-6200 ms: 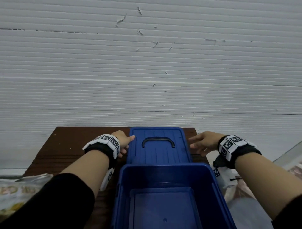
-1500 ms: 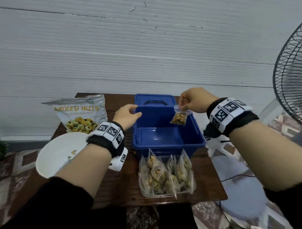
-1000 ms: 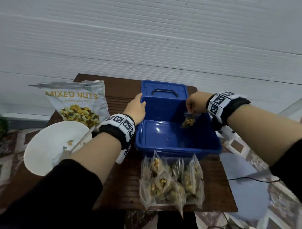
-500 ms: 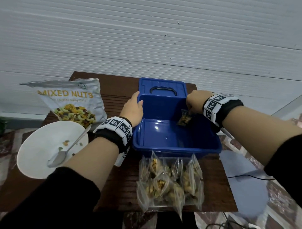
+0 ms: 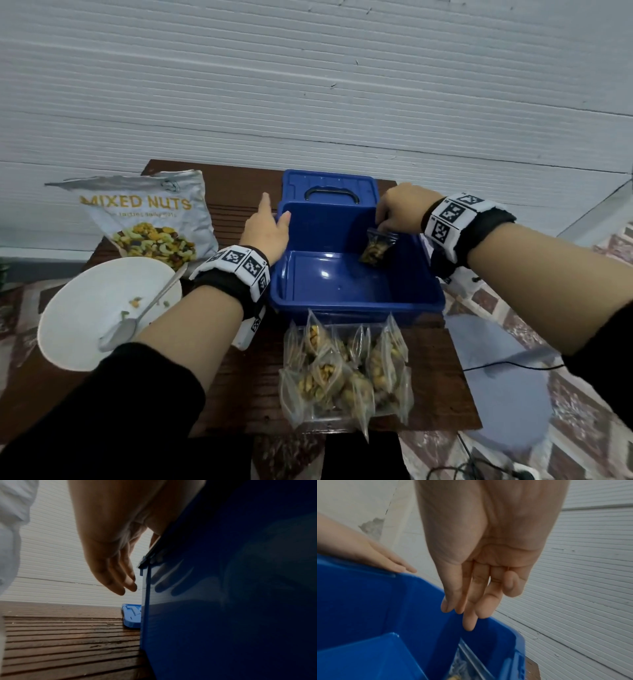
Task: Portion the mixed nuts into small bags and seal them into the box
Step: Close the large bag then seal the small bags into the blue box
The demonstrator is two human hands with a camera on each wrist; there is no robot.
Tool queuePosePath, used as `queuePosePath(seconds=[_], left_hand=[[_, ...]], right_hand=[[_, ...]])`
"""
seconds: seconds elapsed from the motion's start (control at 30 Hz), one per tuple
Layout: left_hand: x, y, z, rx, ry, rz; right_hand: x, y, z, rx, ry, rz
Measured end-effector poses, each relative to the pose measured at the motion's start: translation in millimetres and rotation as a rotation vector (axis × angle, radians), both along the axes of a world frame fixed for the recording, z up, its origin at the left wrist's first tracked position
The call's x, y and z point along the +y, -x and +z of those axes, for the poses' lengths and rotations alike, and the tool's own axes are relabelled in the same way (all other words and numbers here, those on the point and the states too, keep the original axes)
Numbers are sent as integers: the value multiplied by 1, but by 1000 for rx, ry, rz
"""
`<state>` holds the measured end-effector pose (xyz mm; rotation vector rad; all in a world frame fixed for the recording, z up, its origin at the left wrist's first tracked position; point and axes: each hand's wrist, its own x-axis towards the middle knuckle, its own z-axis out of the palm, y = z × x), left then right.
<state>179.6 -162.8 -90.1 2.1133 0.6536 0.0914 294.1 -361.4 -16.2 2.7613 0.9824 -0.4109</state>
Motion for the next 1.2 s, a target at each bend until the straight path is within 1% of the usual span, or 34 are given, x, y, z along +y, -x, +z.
queuePosePath(seconds=[0.1,0.2,0.3,0.5,0.63,0.8,1.0,1.2], left_hand=[[-2,8,3,1,-36,1],[-5,20,11,20,-116,2],[-13,35,19,17,-195,-15],[-31,66,25,38,-260,-125],[-39,88,27,66,-266,-227],[-47,112,28,90,-281,-338],[-51,126,31,71,-249,-388],[-53,132,32,69,-225,-402]], right_hand=[[-6,18,10,50,-63,-37],[-13,45,18,115,-136,-71],[-23,75,22,131,-204,-68],[-47,123,13,217,-155,-130],[-60,147,0,168,-90,-200],[-70,176,-12,191,-151,-308],[-65,194,-23,138,-203,-364],[-57,198,-27,32,-162,-365]])
